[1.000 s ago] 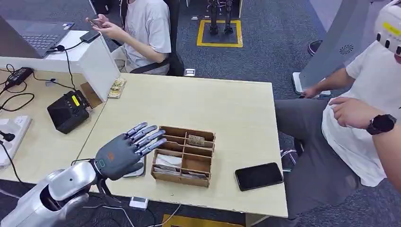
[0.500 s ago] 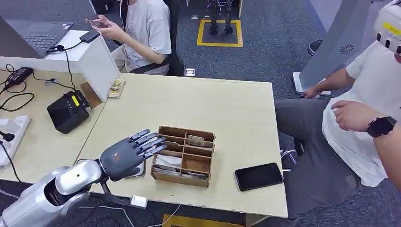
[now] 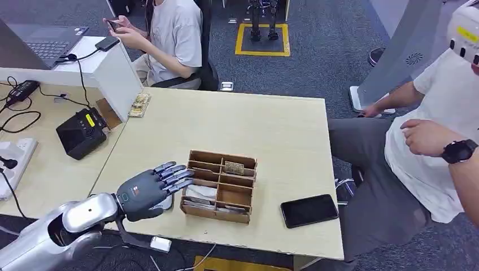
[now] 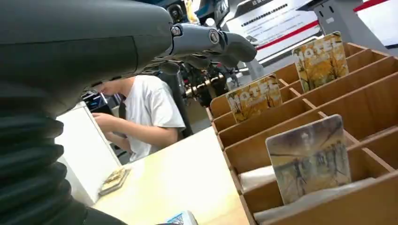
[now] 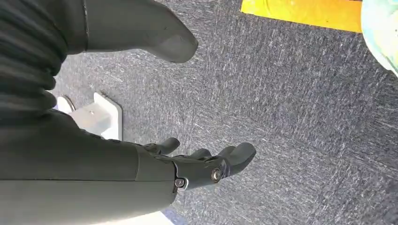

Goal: Pass the card to the sensor for recognition and then transmit it.

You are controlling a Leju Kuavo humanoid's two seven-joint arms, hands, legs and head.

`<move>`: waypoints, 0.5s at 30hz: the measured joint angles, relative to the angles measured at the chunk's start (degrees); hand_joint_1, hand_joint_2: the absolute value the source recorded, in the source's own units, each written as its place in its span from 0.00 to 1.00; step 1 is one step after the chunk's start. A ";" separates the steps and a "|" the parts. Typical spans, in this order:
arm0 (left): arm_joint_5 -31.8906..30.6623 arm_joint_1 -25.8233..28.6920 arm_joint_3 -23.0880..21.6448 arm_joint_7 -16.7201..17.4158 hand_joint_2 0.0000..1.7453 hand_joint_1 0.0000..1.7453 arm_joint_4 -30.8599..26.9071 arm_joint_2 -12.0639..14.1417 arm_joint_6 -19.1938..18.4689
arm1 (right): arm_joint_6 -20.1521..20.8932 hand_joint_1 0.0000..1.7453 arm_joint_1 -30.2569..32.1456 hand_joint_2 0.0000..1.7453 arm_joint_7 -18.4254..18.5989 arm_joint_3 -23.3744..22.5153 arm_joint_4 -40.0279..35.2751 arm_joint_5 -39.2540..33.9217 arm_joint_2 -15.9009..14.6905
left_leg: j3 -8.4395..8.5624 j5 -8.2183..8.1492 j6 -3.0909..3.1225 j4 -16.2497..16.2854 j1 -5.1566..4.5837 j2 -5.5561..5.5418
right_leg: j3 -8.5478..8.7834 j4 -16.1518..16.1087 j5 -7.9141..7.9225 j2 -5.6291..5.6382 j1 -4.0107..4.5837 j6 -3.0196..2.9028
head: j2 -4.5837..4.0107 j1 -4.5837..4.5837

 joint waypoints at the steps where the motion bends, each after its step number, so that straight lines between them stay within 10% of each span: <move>1: 0.11 0.00 -0.13 0.00 1.00 0.00 0.00 0.15 0.00 | 0.00 0.00 0.00 1.00 -0.02 0.00 0.00 0.00 0.00 | 0.00 0.00 0.00 0.00 0.00 0.00 | 0.00 0.00 0.00 0.00 0.00 0.00 | 0.00 0.02; 15: -0.24 0.45 -1.29 0.57 1.00 0.00 0.00 0.04 0.26 | 0.00 0.00 -0.02 1.00 0.00 0.04 -0.04 -0.04 0.07 | -0.01 0.00 0.00 0.00 0.00 0.00 | 0.00 0.00 0.00 -0.01 0.00 0.00 | 0.00 0.02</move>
